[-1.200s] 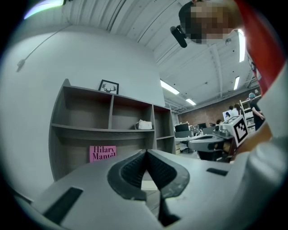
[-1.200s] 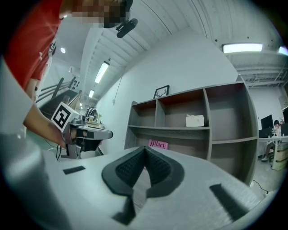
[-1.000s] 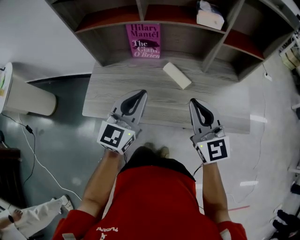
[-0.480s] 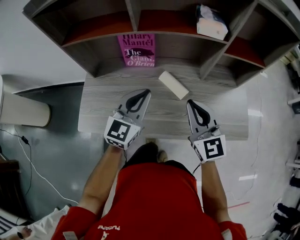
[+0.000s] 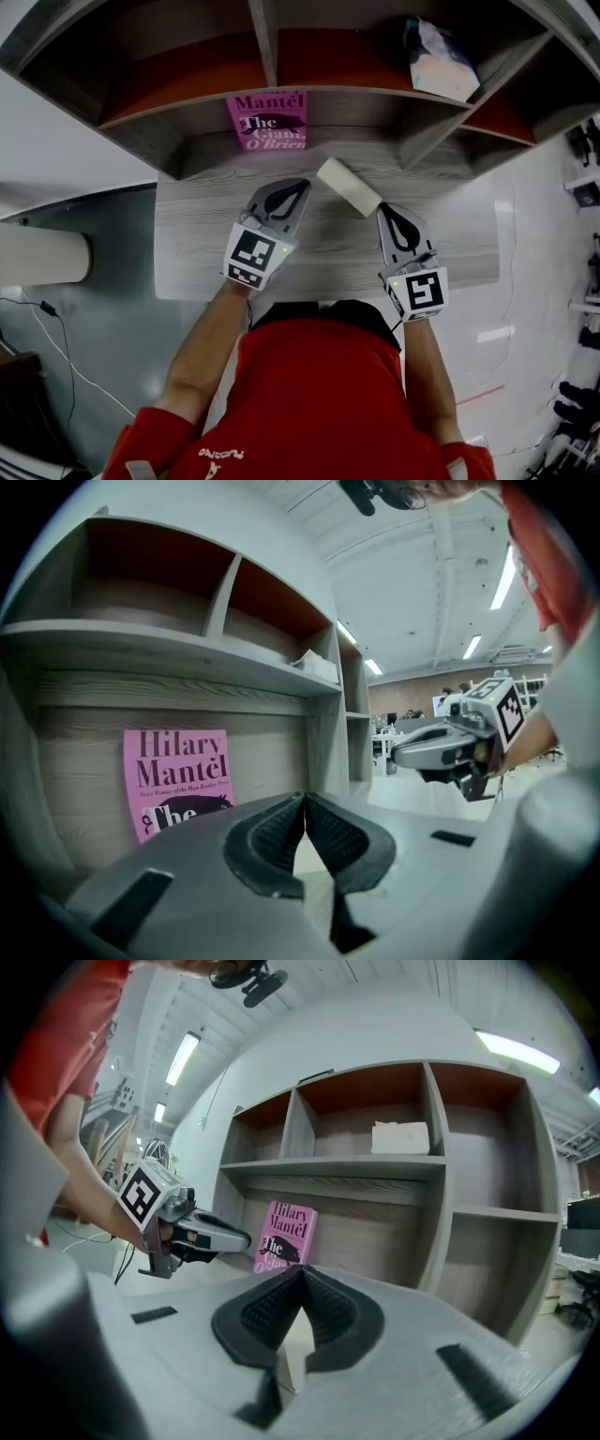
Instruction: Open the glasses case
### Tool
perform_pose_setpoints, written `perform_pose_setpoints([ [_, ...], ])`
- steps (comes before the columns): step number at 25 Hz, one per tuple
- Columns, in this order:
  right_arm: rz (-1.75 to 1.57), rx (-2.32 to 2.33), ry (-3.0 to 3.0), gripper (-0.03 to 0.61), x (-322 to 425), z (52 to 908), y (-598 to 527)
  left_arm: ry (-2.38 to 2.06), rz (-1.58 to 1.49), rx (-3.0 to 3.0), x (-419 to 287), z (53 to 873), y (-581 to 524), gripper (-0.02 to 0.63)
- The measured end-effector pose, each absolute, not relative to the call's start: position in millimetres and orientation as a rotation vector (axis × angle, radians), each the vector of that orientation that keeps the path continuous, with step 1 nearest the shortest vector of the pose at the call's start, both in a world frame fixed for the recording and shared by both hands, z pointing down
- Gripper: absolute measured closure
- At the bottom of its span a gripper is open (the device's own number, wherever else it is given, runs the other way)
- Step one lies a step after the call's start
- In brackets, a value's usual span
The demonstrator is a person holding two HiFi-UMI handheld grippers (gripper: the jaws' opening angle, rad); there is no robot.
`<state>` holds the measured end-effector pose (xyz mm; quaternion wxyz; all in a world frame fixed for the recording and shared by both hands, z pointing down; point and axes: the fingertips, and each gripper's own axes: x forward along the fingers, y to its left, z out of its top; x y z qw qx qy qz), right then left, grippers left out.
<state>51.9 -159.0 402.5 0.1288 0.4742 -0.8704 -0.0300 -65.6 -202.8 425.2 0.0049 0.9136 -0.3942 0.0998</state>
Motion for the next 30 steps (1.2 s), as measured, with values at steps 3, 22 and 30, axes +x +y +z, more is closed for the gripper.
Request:
perform_pose_setpoints([
  [3, -0.087, 1.372, -2.476, 0.573, 50.4, 414.9, -167.5, -1.187, 0.367, 2.848, -63.6, 442.3, -216.4, 0.603],
  [22, 0.091, 1.148, -2.35, 0.432, 54.8, 511.8, -205.7, -0.992, 0.727, 2.686, -44.7, 532.4, -255.4, 0.488],
  [30, 0.148, 1.043, -2.265, 0.316, 61.2, 551.5, -207.3, -0.857, 0.885, 2.631, -33.4, 568.6, -262.3, 0.44],
])
